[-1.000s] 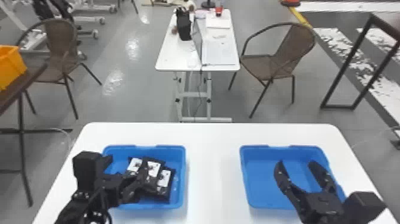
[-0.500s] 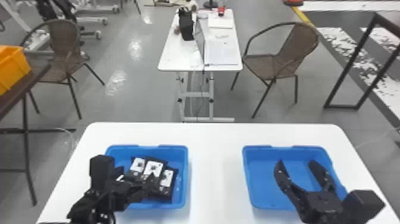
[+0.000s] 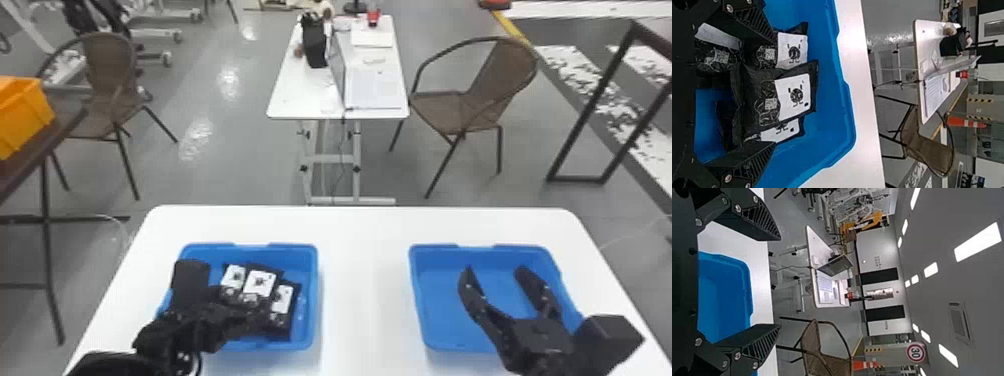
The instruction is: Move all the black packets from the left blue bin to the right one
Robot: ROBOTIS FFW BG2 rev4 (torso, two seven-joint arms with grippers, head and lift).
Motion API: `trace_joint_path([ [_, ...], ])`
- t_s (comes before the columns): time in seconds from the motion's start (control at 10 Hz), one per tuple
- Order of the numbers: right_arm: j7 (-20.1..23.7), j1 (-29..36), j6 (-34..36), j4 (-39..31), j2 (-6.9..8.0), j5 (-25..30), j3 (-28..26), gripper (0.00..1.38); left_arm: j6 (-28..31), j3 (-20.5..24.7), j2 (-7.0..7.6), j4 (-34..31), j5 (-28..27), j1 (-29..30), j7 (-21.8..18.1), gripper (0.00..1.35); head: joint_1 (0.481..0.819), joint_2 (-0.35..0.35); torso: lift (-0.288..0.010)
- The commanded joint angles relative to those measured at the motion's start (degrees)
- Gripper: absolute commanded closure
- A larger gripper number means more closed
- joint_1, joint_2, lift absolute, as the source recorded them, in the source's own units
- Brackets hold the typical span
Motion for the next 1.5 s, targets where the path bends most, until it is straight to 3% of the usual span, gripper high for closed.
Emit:
trace_joint_path([
  [0.0, 0.09, -0.11, 0.24, 0.13, 0.01, 0.0, 0.0, 0.25, -0.8, 0.09, 0.17, 3.94, -1.14, -2.47, -0.73, 0.13, 0.695, 0.025, 0.0],
  [0.3, 0.53, -0.73, 0.41, 0.48, 0.01, 0.0, 0.09, 0.25, -4.76, 1.14, 0.52, 12.46, -4.13, -7.56, -5.65, 0.14, 0.695, 0.026, 0.0],
  [0.5, 0.71, -0.82, 0.59, 0.57, 0.01, 0.0, 0.18, 0.25, -5.2, 1.06, 0.87, 16.68, -5.27, -9.85, -8.46, 0.27, 0.695, 0.026, 0.0],
  [0.6, 0.71, -0.82, 0.67, 0.57, -0.08, 0.0, 0.18, 0.25, -5.46, 1.06, 0.87, 18.26, -5.54, -10.82, -9.52, 0.38, 0.695, 0.026, 0.0],
  [0.7, 0.79, -0.9, 0.85, 0.57, 0.01, 0.09, 0.18, 0.27, -5.37, 1.06, 0.87, 18.79, -5.27, -11.26, -10.13, 0.66, 0.695, 0.022, 0.0],
  [0.8, 0.97, -0.99, 1.11, 0.57, 0.01, 0.09, 0.18, 0.37, -5.29, 1.23, 0.87, 18.79, -4.3, -11.34, -10.83, 0.83, 0.695, 0.02, 0.0],
  [0.9, 1.06, -0.99, 1.2, 0.66, 0.01, 0.09, 0.18, 0.49, -5.73, 1.67, 0.87, 18.79, -4.13, -11.43, -12.24, 0.83, 0.695, 0.017, 0.0],
  [1.0, 1.06, -0.99, 1.2, 0.66, -0.08, 0.0, 0.18, 0.53, -5.99, 2.11, 0.87, 18.79, -4.22, -11.17, -13.56, 0.9, 0.695, 0.015, 0.0],
  [1.1, 1.15, -0.99, 1.2, 0.83, -0.08, -0.44, 0.18, 0.51, -6.25, 2.2, 0.7, 18.17, -4.22, -10.64, -13.91, 1.23, 0.695, 0.012, 0.0],
  [1.4, 2.02, -1.08, 1.2, 1.01, 0.01, -1.14, 0.27, 0.51, -12.4, 4.04, -1.06, 7.72, -1.32, -5.19, -16.46, 1.2, 0.695, 0.008, 0.0],
])
